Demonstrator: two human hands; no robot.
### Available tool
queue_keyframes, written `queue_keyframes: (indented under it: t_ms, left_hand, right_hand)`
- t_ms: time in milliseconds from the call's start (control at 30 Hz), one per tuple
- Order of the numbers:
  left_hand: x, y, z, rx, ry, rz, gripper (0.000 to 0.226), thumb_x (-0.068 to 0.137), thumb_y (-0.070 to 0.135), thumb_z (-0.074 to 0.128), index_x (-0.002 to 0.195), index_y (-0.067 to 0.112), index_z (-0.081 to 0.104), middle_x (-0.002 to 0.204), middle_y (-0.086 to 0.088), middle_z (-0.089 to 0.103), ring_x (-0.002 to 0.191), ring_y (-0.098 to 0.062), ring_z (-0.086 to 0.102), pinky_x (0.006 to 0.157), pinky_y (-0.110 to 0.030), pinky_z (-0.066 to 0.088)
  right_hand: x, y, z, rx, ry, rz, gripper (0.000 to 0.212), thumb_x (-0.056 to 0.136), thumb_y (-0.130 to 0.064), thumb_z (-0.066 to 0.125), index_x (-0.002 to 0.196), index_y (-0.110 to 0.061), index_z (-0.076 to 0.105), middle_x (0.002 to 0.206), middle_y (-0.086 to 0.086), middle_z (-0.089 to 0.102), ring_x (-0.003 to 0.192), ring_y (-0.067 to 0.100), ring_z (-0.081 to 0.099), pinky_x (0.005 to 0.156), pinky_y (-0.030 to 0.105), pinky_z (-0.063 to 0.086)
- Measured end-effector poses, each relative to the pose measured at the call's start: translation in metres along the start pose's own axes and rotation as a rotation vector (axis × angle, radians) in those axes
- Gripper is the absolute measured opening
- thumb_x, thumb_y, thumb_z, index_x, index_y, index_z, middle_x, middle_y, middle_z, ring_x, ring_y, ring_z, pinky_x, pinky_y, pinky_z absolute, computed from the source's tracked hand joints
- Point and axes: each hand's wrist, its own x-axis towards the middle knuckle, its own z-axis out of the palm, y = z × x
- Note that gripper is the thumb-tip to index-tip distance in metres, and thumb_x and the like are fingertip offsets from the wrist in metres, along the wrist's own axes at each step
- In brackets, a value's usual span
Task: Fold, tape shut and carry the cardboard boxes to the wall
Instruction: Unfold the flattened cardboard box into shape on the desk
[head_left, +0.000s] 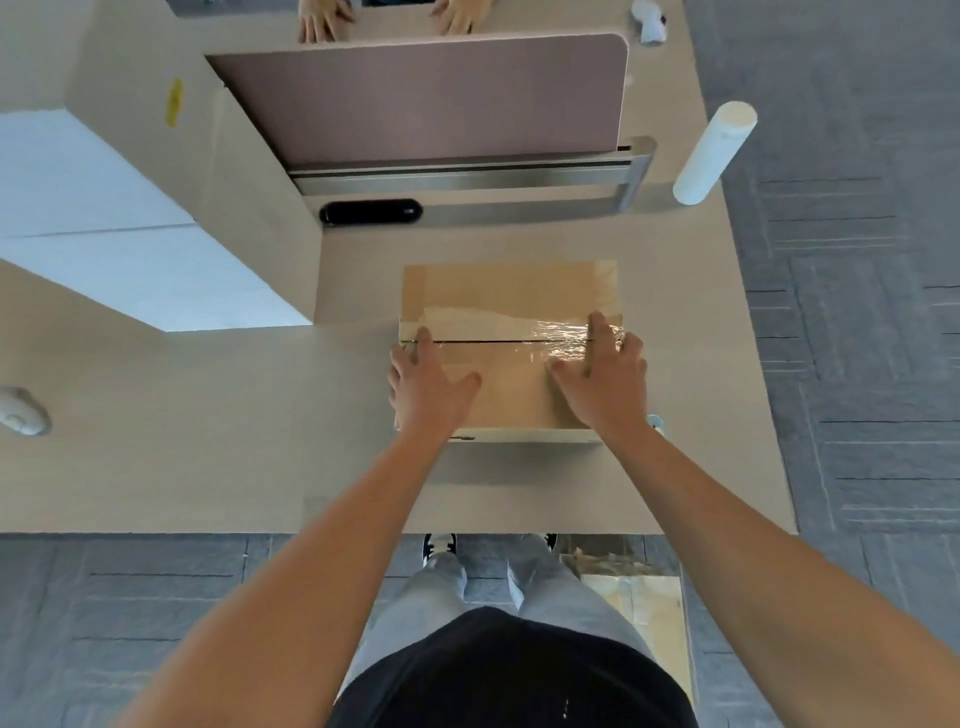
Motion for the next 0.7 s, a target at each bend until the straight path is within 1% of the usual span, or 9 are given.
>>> queue_keyframes:
  t_ms: [67, 133, 200, 233, 300, 333, 500, 600, 700]
  left_hand:
    - [0.009, -0.006, -0.008, -0.013, -0.025, -0.004, 0.106, 0.084, 0.049, 0.076, 0.165, 0.03, 0.009, 0.17, -0.015, 0.006, 0.154, -0.037, 0.018, 0.124, -0.053, 0.025]
    - [0.01, -0.011, -0.013, 0.01, -0.019, -0.007, 0.109, 0.085, 0.049, 0.076, 0.165, 0.03, 0.005, 0.171, -0.014, 0.0, 0.157, -0.035, 0.01, 0.125, -0.053, 0.023]
    - [0.002, -0.014, -0.014, 0.051, 0.029, -0.007, 0.107, 0.087, 0.052, 0.073, 0.165, 0.027, 0.004, 0.172, -0.014, -0.002, 0.159, -0.034, 0.006, 0.123, -0.057, 0.025]
    - [-0.005, -0.013, -0.012, 0.067, 0.056, -0.002, 0.103, 0.089, 0.052, 0.071, 0.165, 0.026, 0.006, 0.172, -0.014, -0.002, 0.159, -0.034, 0.005, 0.121, -0.059, 0.027]
    - [-0.019, -0.011, -0.007, 0.083, 0.068, 0.02, 0.093, 0.093, 0.048, 0.066, 0.164, 0.025, 0.011, 0.172, -0.013, -0.003, 0.159, -0.033, 0.002, 0.121, -0.061, 0.025]
    - [-0.025, -0.011, -0.004, 0.098, 0.058, 0.036, 0.087, 0.095, 0.046, 0.064, 0.163, 0.025, 0.013, 0.173, -0.011, -0.004, 0.159, -0.031, -0.001, 0.122, -0.061, 0.023]
    - [-0.033, -0.02, -0.001, 0.153, 0.021, 0.093, 0.074, 0.099, 0.045, 0.056, 0.162, 0.026, 0.022, 0.173, -0.005, -0.009, 0.16, -0.029, -0.006, 0.124, -0.061, 0.017]
    - [-0.03, -0.022, -0.006, 0.151, -0.007, 0.107, 0.075, 0.099, 0.043, 0.057, 0.162, 0.025, 0.021, 0.173, -0.006, -0.01, 0.16, -0.029, -0.008, 0.126, -0.058, 0.016]
    - [-0.031, -0.021, -0.011, 0.147, -0.019, 0.11, 0.078, 0.098, 0.043, 0.058, 0.163, 0.023, 0.019, 0.173, -0.007, -0.009, 0.16, -0.029, -0.007, 0.126, -0.055, 0.016]
  right_hand:
    - [0.005, -0.008, 0.003, 0.001, -0.043, 0.001, 0.087, 0.09, -0.055, 0.067, 0.162, -0.034, 0.023, 0.158, 0.018, 0.026, 0.135, 0.044, 0.039, 0.112, 0.048, 0.036]
    - [0.007, -0.013, 0.005, -0.133, -0.002, -0.028, 0.083, 0.09, -0.057, 0.065, 0.16, -0.03, 0.029, 0.164, 0.02, 0.02, 0.144, 0.044, 0.031, 0.116, 0.052, 0.034]
    - [0.007, -0.015, 0.009, -0.293, 0.126, -0.211, 0.069, 0.09, -0.05, 0.064, 0.15, -0.021, 0.045, 0.165, 0.022, 0.023, 0.151, 0.043, 0.025, 0.12, 0.053, 0.028]
    - [0.007, -0.017, 0.011, -0.316, 0.16, -0.339, 0.059, 0.09, -0.041, 0.066, 0.142, -0.017, 0.052, 0.162, 0.023, 0.03, 0.15, 0.044, 0.028, 0.12, 0.052, 0.029]
    - [0.007, -0.019, 0.015, -0.325, 0.14, -0.563, 0.048, 0.085, -0.024, 0.066, 0.131, -0.014, 0.059, 0.153, 0.019, 0.045, 0.139, 0.043, 0.042, 0.116, 0.048, 0.034]
    - [0.006, -0.022, 0.016, -0.337, 0.11, -0.622, 0.047, 0.083, -0.023, 0.066, 0.13, -0.015, 0.061, 0.148, 0.015, 0.05, 0.134, 0.041, 0.047, 0.113, 0.046, 0.036]
    - [0.006, -0.039, 0.013, -0.359, -0.027, -0.556, 0.053, 0.084, -0.04, 0.071, 0.132, -0.02, 0.062, 0.139, 0.004, 0.052, 0.13, 0.031, 0.049, 0.106, 0.045, 0.043]
    - [0.01, -0.045, 0.011, -0.419, -0.083, -0.529, 0.058, 0.086, -0.049, 0.068, 0.135, -0.019, 0.06, 0.14, 0.001, 0.05, 0.131, 0.029, 0.047, 0.105, 0.044, 0.043]
    - [0.01, -0.047, 0.008, -0.422, -0.084, -0.531, 0.058, 0.085, -0.052, 0.068, 0.132, -0.017, 0.062, 0.137, 0.0, 0.053, 0.129, 0.028, 0.05, 0.104, 0.043, 0.044]
